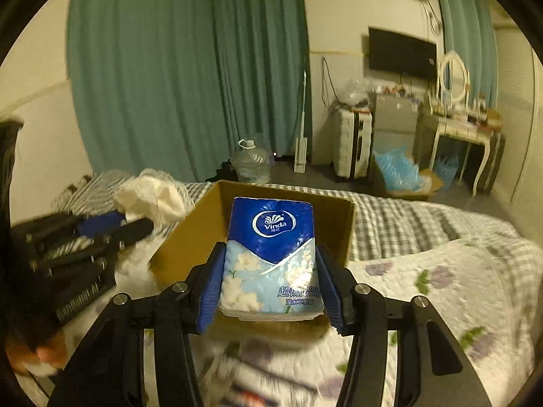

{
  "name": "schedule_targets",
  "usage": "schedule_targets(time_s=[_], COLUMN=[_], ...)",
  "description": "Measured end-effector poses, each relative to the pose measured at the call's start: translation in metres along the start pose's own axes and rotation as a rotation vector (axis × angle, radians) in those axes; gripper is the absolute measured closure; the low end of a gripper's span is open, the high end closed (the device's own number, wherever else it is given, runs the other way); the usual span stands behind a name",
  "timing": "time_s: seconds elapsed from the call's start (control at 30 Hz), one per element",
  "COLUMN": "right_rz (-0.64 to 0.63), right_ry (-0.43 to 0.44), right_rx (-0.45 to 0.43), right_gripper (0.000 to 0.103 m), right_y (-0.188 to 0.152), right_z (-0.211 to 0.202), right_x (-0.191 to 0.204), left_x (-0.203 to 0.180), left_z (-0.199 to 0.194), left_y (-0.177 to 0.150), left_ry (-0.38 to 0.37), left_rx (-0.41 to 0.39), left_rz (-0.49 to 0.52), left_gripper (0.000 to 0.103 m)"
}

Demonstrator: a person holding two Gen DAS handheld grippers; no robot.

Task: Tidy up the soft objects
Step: 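Carry the lace cloth and tissue pack into the box and open both tools, then grasp the white sock with green trim using the left tool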

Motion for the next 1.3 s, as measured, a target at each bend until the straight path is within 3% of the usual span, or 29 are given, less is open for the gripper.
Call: schedule_targets(time_s=[0.17,0.23,0.27,0.3,0.4,0.47,0.57,0.67,0.8,0.97,1.13,1.3], right_rz=[-0.021,-0.033,-0.037,-0.037,-0.014,-0.002,0.011,0.020,0.003,-0.053,-0.072,-0.043], right_ry=[-0.030,-0.049,-0.054,-0.056,-0.063,-0.062,-0.074,-0.093,-0.097,-0.107,-0.107,-0.077], right_rx=[0.035,0.043,0.039,0.031,0.006,0.014,-0.012,-0.037,-0.086,-0.111,-0.117,-0.065], right_gripper=[0.051,0.042,0.022,0.013,0.013,0.012,0.012,0.003,0.001,0.000,0.000,0.000], right_y=[0.003,-0.001,-0.003,-0.005,-0.004,-0.002,0.006,0.013,0.017,0.011,-0.012,-0.063], right_z=[0.063,0.077,0.081,0.083,0.078,0.074,0.053,0.018,-0.047,-0.123,-0.170,-0.167], right_x=[-0.008,-0.011,-0.013,-0.016,-0.025,-0.031,-0.035,-0.040,-0.034,-0.020,-0.005,0.007], left_x=[0.007,0.007,0.008,0.008,0.003,-0.001,-0.005,-0.004,0.000,0.002,-0.005,-0.013], left_z=[0.045,0.053,0.056,0.057,0.047,0.033,-0.001,-0.057,-0.131,-0.196,-0.204,-0.178], left_y=[-0.015,-0.020,-0.021,-0.021,-0.014,-0.009,0.004,0.021,0.030,0.011,-0.038,-0.099], left_ry=[-0.028,-0.044,-0.047,-0.043,-0.032,-0.030,0.014,0.041,0.033,0.089,0.094,0.107], left_rx=[0.060,0.086,0.093,0.094,0.051,0.028,-0.013,-0.088,-0.179,-0.218,-0.174,-0.096], left_rz=[-0.003,-0.010,-0.013,-0.013,-0.007,-0.013,0.024,0.032,-0.002,0.019,0.019,-0.033], left_gripper=[0.077,0.074,0.064,0.052,0.031,0.029,0.029,0.028,0.008,0.007,0.007,0.007])
Point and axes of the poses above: each gripper's, at about its wrist camera, not at the fingertips, and z roughly the way its jaws point, x to its left, y to its top, the point moved 10 cm from there along z, roughly the way its jaws point, and after that the axes turned 7 degrees about -y, right-handed, at the moved point
